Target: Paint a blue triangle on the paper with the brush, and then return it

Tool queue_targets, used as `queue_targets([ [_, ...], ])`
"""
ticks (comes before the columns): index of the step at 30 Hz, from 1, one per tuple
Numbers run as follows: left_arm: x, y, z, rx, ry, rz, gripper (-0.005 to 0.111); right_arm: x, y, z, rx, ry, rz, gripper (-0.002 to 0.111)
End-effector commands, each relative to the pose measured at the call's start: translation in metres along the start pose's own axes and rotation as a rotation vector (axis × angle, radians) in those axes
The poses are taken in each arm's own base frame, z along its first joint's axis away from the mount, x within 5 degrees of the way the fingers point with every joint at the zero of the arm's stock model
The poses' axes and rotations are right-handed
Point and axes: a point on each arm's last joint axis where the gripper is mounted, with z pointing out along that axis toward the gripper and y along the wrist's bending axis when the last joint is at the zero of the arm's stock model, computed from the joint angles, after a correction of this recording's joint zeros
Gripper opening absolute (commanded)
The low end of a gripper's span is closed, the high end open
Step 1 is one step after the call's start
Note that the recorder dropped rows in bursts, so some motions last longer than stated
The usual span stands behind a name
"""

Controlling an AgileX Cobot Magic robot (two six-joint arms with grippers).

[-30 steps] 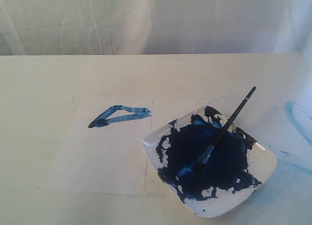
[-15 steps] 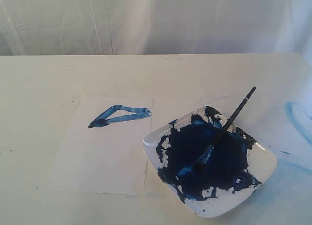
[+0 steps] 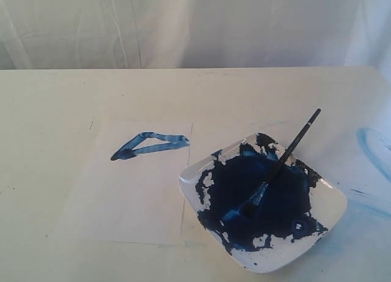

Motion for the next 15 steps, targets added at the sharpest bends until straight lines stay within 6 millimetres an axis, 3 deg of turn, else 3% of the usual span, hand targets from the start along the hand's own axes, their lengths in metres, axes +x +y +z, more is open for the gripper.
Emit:
queue_targets([
  [1,-0.002,-0.002,-0.001,0.020,-0.038,-0.059,0.000,0.002,0.000,0.000,-0.002,0.000,-0.013,0.000],
  [7,0.011,0.001,0.002,-0.019,0.030,-0.199,0.000,0.002,0.000,0.000,-0.002,0.000,-0.013,0.000],
  [13,0.053,0.025,-0.008,-0.390,0.206,-0.460,0.000,0.002,0.000,0.000,-0.002,0.000,-0.013,0.000],
  [15,0.066,0.026,-0.009,-0.427,0.222,-0.473,0.000,0.002,0.000,0.000,-0.002,0.000,-0.013,0.000],
])
